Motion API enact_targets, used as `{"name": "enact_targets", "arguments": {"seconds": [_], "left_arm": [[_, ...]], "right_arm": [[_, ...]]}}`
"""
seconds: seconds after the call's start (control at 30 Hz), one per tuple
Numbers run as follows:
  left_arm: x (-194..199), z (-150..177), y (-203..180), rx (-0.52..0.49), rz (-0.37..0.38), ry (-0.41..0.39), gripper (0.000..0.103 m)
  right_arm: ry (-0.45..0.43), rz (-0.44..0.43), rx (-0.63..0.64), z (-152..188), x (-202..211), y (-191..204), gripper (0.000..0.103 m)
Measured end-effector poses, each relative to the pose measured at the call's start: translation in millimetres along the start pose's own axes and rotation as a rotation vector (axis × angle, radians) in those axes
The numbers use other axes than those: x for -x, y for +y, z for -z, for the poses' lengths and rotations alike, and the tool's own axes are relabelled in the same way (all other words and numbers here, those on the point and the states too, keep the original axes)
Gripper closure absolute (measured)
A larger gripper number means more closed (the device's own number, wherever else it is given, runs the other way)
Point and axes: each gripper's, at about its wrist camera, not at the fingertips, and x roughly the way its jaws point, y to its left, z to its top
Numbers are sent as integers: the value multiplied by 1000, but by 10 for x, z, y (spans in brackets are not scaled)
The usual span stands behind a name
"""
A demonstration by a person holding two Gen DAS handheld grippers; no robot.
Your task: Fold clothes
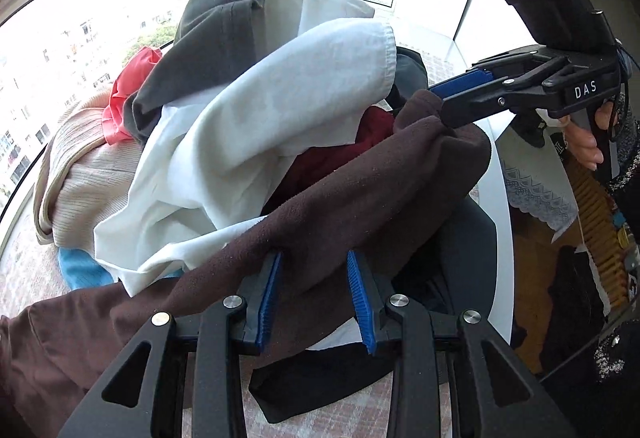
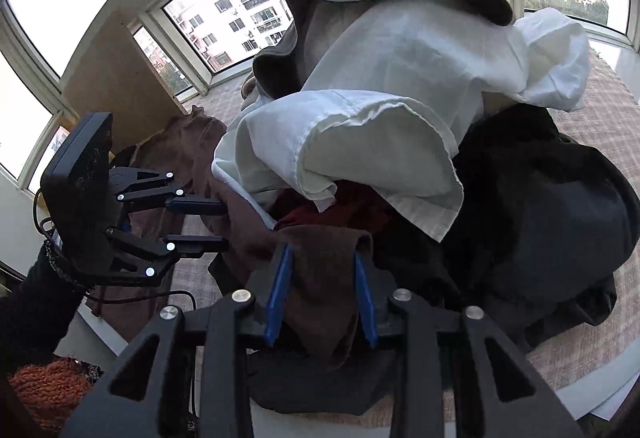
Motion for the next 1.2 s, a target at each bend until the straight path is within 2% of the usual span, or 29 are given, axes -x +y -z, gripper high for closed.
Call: {"name": "enact_targets", "arguments": {"seconds": [0.07, 0.13, 0.2, 0.23, 0.33, 0.4, 0.47, 0.5, 0.53, 0.63, 0.77, 0.83, 0.9, 1.0, 1.1, 1.2], "left_arm": [[10, -7, -29, -4, -11, -1, 72], [20, -15, -58, -9, -21, -3, 68], [-10, -29, -53, 0, -30, 1, 67], [-64, -47, -5, 24, -40, 8, 67], [-165, -114, 109, 94, -69, 11, 68], [-167, -157, 114, 113, -75, 2, 68], [-139, -194, 63, 94, -98, 1, 68], [-118, -214, 33, 85, -104, 1, 68], [-92, -236, 1, 76, -108, -1, 68], [37, -314, -96, 60, -119, -21, 68], [156, -436, -228, 16, -130, -33, 67], [187, -476, -307, -24, -142, -19, 67], [119, -573, -409, -60, -114, 2, 66], [166, -376, -292, -145, -124, 40, 66], [23, -464, -235, -177, -108, 62, 67], [-54, -546, -253, -210, -81, 105, 84]], "right_arm": [[-85, -77, -46, -4, 160, -28, 100], [-210, -140, -124, -1, 435, -128, 100], [-311, -161, -228, 10, 615, -307, 100], [-322, -152, -268, 7, 627, -393, 100], [-273, -88, -337, -14, 523, -600, 97], [-283, -31, -286, 45, 571, -589, 96], [-285, 7, -176, 164, 632, -497, 84], [-262, 2, -111, 238, 627, -431, 69], [-242, 2, -53, 320, 607, -369, 63], [-208, 22, 76, 545, 486, -214, 63], [-163, 56, 178, 618, 365, -89, 63], [-184, 68, 207, 612, 414, -62, 63], [-194, 59, 211, 553, 454, -69, 63], [-188, 55, 241, 431, 450, -52, 63], [-165, 66, 280, 313, 391, -36, 63], [-155, 67, 287, 189, 308, -71, 63]]}}
